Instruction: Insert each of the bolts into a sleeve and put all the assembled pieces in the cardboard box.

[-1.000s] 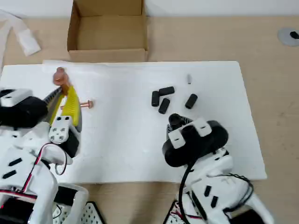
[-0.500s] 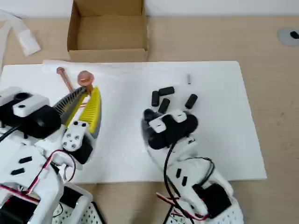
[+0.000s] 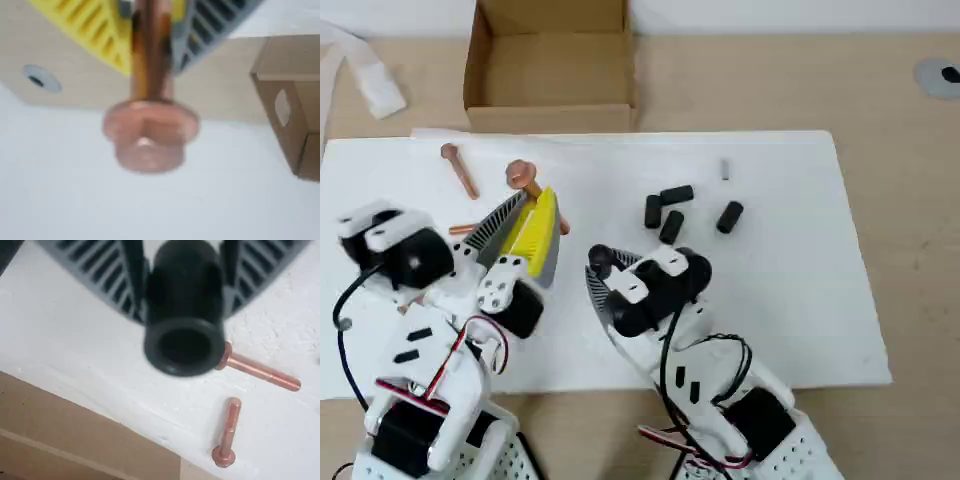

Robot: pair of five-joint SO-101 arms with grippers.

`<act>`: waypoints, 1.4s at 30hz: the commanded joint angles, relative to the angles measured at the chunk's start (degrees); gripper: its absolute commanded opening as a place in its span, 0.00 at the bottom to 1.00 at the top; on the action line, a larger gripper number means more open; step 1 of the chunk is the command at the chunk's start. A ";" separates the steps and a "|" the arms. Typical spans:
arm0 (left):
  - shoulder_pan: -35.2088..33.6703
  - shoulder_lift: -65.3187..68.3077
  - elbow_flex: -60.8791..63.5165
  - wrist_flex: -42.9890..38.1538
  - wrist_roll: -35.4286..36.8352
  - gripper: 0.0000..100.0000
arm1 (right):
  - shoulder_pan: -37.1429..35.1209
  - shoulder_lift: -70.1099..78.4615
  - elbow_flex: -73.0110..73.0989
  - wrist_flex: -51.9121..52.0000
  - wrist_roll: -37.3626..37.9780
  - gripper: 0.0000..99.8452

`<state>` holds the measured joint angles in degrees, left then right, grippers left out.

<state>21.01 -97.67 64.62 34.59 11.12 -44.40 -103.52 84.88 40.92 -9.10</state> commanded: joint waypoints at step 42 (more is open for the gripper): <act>12.40 -4.97 9.76 -1.49 -10.20 0.01 | -0.84 -6.99 0.84 -1.76 -0.35 0.01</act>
<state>32.79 -102.15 74.11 34.33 3.56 -44.48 -103.52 86.20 40.75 -9.10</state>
